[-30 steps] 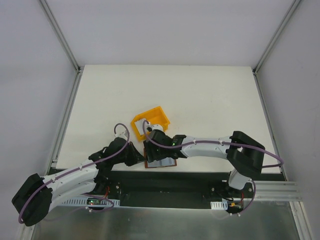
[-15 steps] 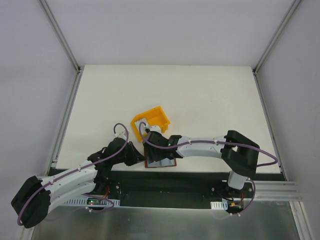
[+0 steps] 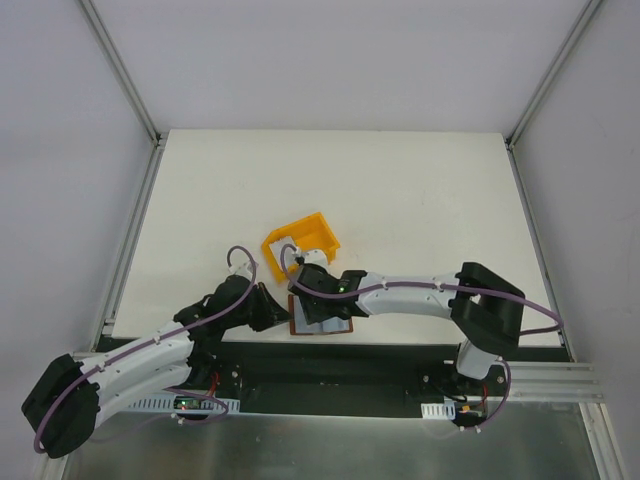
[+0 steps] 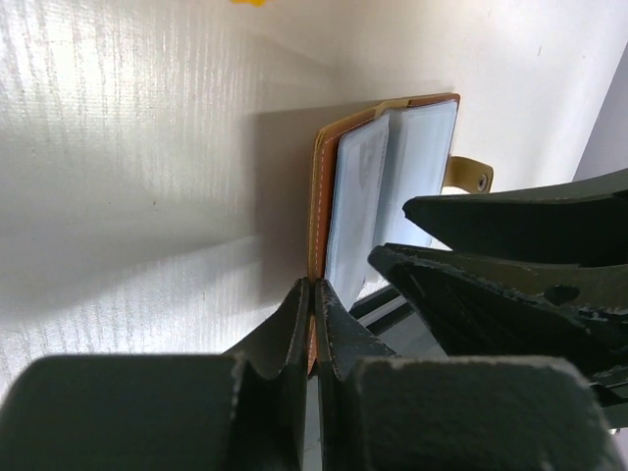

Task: Put the credit cards into the card holder
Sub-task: Close the card holder at the center of the board.

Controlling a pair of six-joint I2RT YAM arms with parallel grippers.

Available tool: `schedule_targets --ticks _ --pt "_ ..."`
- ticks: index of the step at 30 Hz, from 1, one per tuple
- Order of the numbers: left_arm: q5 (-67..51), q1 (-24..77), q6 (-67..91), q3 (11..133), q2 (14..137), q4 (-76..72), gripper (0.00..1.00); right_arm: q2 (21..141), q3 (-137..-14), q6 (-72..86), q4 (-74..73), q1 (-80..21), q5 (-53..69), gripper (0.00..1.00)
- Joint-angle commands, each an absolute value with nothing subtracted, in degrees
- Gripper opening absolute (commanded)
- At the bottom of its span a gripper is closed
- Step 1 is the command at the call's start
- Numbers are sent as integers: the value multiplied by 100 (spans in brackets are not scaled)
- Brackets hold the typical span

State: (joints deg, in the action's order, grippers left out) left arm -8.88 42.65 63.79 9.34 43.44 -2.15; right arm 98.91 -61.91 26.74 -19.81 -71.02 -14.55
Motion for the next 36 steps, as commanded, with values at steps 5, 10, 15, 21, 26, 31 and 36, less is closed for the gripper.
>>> schedule_targets --ticks 5,10,15,21,26,31,36 --pt "-949 4245 6223 1222 4148 -88 0 9106 -5819 2803 -2232 -6944 -1793 33" --pt "-932 4236 6091 1371 4166 130 0 8667 -5529 2918 -2522 -6864 -2135 35" --pt "-949 4236 5924 1599 4262 290 0 8262 -5493 2988 -2961 -6882 -2513 45" --pt "-1011 4245 5783 1837 4491 351 0 8288 -5370 3155 -3102 -6856 -2593 50" --pt "-1028 4236 5757 1898 4535 360 0 8578 -5467 3155 -3050 -6838 -2531 53" --pt "-1055 4236 5757 1925 4553 360 0 8859 -5572 3094 -3032 -6759 -2444 47" --pt "-1072 4228 5739 1934 4553 360 0 8912 -5520 3050 -2989 -6689 -2426 29"
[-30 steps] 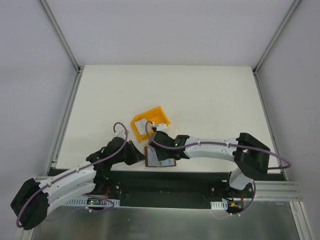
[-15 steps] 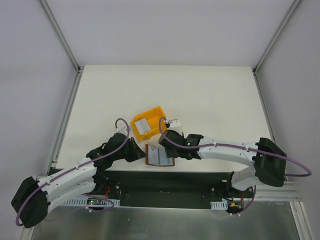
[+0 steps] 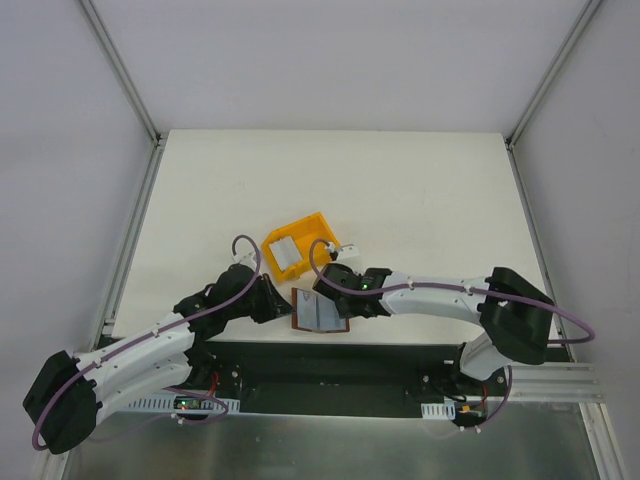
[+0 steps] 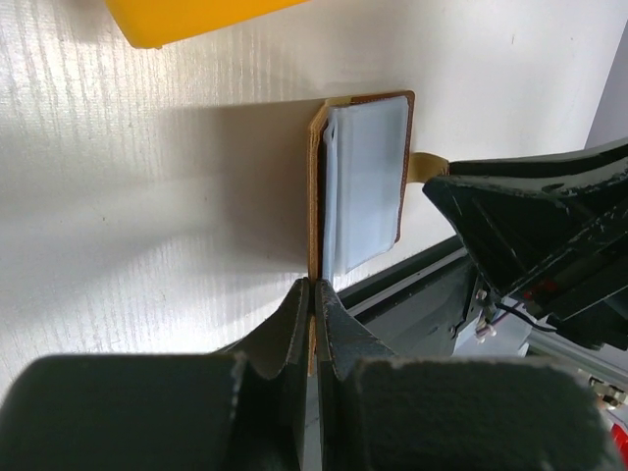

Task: Put the credit cards into the card holder
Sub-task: Close the card holder at the center of the board.

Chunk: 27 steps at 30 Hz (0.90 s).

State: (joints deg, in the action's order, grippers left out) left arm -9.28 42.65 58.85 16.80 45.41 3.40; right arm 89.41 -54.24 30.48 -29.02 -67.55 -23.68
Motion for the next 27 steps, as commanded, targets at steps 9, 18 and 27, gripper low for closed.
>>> schedule_targets --ticks 9,18,27 --pt "-1318 4263 5458 2399 4912 387 0 8324 -4836 3120 -2471 -6618 -2277 1" --pt "-1441 4824 5195 3400 6186 387 0 7147 -3684 3349 -1275 -6522 -2232 0" --pt "-1415 5457 5124 4367 7786 378 15 6636 -3129 3559 -791 -6434 -2215 0"
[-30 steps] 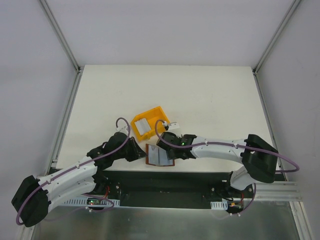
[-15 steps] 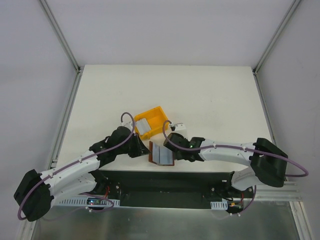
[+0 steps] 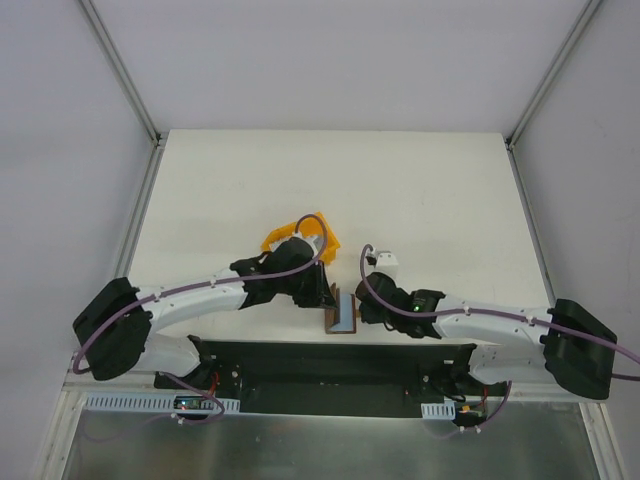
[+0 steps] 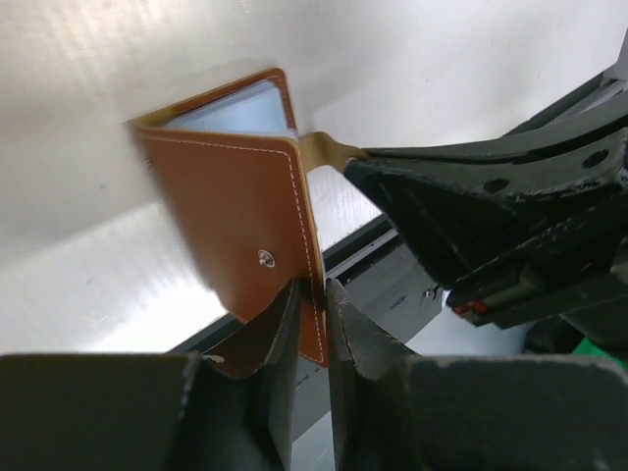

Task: Put the credit cards into the card holder
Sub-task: Close the card holder at the center of the board.

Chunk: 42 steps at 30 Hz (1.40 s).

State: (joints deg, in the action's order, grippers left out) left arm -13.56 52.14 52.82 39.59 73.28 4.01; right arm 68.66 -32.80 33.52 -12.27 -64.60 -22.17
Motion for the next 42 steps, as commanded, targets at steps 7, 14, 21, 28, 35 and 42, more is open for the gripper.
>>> schedule_targets --ticks 7,14,21,28,35,42 --pt "-1687 5678 5159 4825 8726 264 33 6399 -2866 3674 -659 -6407 -2285 1" --pt "-1521 5695 5291 4535 8982 26 40 6302 -2848 3648 -642 -6346 -2259 1" --pt "-1248 5704 5370 4263 9079 26 12 6319 -2944 3525 -563 -6311 -2101 1" --pt "-1081 5695 5221 4157 9097 149 8 6687 -3207 3200 -360 -6310 -1601 2" --pt "-844 5695 5177 4061 8790 299 30 7672 -3639 3216 -326 -6310 -1073 3" --pt "-326 5695 5326 3639 8148 430 57 7743 -3507 3445 -255 -6240 -1195 3"
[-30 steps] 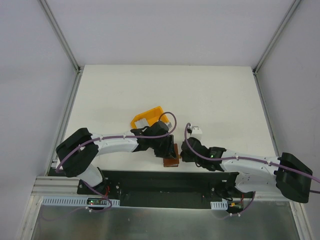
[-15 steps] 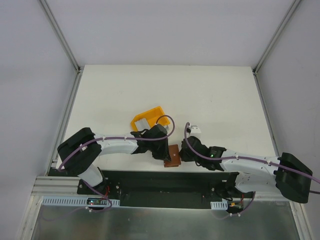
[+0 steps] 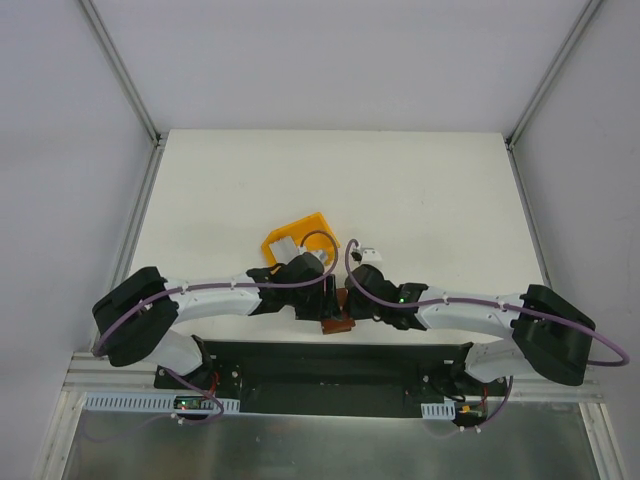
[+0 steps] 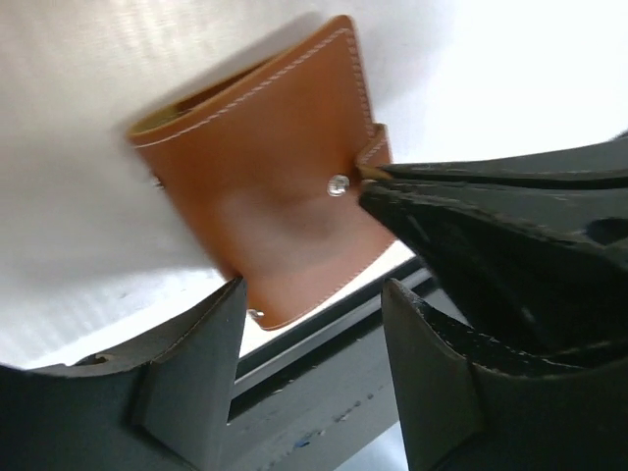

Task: Put the credit cards into the card holder
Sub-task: Close the card holder at the center of the board.

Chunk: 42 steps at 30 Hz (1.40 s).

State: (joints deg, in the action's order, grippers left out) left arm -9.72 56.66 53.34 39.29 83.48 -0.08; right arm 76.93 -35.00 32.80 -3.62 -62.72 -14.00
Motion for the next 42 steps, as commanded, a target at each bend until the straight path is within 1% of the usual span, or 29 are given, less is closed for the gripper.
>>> schedule_targets --ticks 1,10,12,14,15,17,19,21,23,25,30,33,35,37,38,41,42 --pt "-290 5704 5361 3604 8147 457 57 7726 -3489 3463 -220 -6249 -1169 3" --pt "-35 5695 5739 3472 8341 519 61 7831 -3542 3577 -53 -6223 -774 4" --pt "-35 5695 5704 3472 8384 519 59 7840 -3551 3603 -44 -6214 -703 4" --pt "-35 5704 5722 3454 8481 510 54 7814 -3533 3577 -26 -6231 -598 5" --pt "-79 5704 5704 3472 8551 510 48 7805 -3533 3586 148 -6223 -572 6" --pt "-149 5695 5678 3498 8683 519 30 7787 -3594 3568 132 -6231 -562 8" --pt "-184 5704 5660 3498 8754 518 18 7796 -3647 3568 106 -6214 -589 9" --pt "-193 5695 5599 3489 8780 519 14 7840 -3700 3542 105 -6205 -606 11" --pt "-141 5695 5564 3489 8772 553 13 7892 -3796 3551 -156 -6205 -676 13" --pt "-88 5695 5563 3463 8728 597 12 7884 -3771 3516 -202 -6188 -738 16" --pt "-44 5695 5590 3393 8692 668 12 7411 -3665 3331 -202 -6091 -808 34" --pt "-35 5695 5590 3401 8675 712 12 6980 -3595 3182 -202 -6029 -800 39" --pt "-35 5704 5590 3419 8666 747 13 6742 -3533 3120 -228 -6029 -809 39" --pt "-35 5695 5572 3445 8657 782 17 6523 -3402 3137 -246 -6012 -905 39" --pt "113 5704 5564 3471 8614 800 21 6417 -3349 3181 -359 -5994 -984 38" --pt "141 5695 5511 3533 8552 826 37 6136 -3103 3383 -588 -5924 -1265 31" --pt "149 5695 5493 3559 8534 835 40 6039 -2989 3445 -606 -5906 -1283 31"
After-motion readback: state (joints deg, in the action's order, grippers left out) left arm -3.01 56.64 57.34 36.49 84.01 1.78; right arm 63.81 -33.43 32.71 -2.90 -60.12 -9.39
